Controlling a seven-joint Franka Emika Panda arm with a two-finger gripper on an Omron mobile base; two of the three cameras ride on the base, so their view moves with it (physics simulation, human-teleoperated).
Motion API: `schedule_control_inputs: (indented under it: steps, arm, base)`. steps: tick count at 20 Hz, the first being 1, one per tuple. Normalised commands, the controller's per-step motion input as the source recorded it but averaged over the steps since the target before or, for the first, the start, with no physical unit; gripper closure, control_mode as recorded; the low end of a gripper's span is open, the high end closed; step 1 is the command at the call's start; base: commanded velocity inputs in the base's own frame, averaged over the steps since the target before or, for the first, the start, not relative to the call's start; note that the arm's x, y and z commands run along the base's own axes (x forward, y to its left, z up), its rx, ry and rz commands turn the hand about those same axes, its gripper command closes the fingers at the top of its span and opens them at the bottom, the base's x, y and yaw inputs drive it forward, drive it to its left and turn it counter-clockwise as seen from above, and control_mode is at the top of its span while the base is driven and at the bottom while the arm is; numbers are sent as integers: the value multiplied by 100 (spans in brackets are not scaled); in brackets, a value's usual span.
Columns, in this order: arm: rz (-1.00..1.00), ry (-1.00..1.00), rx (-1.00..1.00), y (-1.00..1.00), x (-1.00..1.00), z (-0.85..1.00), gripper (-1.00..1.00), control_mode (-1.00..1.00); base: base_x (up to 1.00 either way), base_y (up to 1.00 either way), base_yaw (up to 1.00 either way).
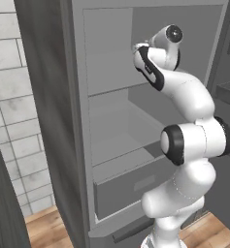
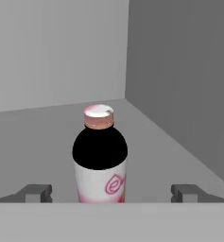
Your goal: Open the fridge, grab two sodas, and place both sodas inside the bowl with ice on the dining counter.
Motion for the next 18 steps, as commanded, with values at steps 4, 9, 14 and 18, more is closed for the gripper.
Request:
schedule_control_inputs:
  steps: [4,9,14,18]
  arm:
    - [0,5,-1,2,11,-8,-100,-100]
    - [0,3,0,0,13,-4,-100,-100]
    - [0,3,0,0,13,-7,-100,-100]
    - [0,4,0,1,14,-10,100,-100]
  base:
    - [0,0,0]
    - [0,0,0]
    - [0,0,0]
    - [0,0,0]
